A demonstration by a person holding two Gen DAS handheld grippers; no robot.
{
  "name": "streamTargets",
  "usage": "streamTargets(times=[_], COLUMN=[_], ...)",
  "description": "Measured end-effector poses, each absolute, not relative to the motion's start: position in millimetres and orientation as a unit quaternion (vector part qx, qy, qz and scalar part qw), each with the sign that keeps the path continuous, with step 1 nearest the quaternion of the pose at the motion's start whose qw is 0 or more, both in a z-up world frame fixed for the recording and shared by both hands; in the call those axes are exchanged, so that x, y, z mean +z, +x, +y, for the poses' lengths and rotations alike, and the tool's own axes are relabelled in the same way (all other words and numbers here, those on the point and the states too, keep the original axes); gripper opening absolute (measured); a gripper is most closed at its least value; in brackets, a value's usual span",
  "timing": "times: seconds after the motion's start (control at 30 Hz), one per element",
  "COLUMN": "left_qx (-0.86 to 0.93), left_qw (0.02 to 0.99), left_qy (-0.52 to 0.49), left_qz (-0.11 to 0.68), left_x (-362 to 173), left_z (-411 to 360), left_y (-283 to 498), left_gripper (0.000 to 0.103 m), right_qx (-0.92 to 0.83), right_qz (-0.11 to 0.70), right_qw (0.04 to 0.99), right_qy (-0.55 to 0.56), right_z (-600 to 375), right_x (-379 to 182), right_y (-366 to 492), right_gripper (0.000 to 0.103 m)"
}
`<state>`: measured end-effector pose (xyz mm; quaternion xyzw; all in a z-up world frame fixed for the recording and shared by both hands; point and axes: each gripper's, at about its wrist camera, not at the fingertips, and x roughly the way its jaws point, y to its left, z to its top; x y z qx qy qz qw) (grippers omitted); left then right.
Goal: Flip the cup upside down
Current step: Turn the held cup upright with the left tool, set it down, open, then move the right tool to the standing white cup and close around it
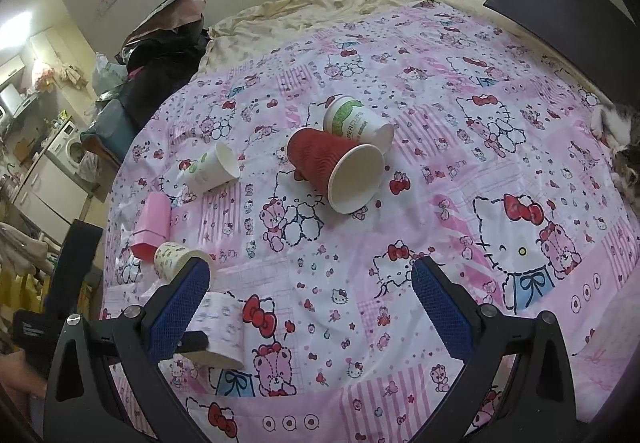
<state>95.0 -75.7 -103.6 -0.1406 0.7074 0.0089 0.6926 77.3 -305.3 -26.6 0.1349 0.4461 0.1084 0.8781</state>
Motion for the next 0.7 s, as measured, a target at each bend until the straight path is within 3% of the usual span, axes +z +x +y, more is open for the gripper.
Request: streamTargets(times=[0.43,0.7], left_qx=[0.001,0.019], left_qw=[0.707,0.761], left_qy=[-0.148,-0.088], left_qz=[0.691,0.642], left_x=[-93.2,-64.3], left_z=[-68.3,-29.2], left_y=[94.8,62.9], left_gripper=[0.090,0.093], right_qx=[0.102,0.158], right_qz=[0.446,0.492], right_qw=[0.880,0.846], right_qy=[0.127,0.131], right_z=[-307.7,-294.4], right_x=[-27.2,-30.2], right_y=[77.0,84.1], right_gripper=[0.103,0.102])
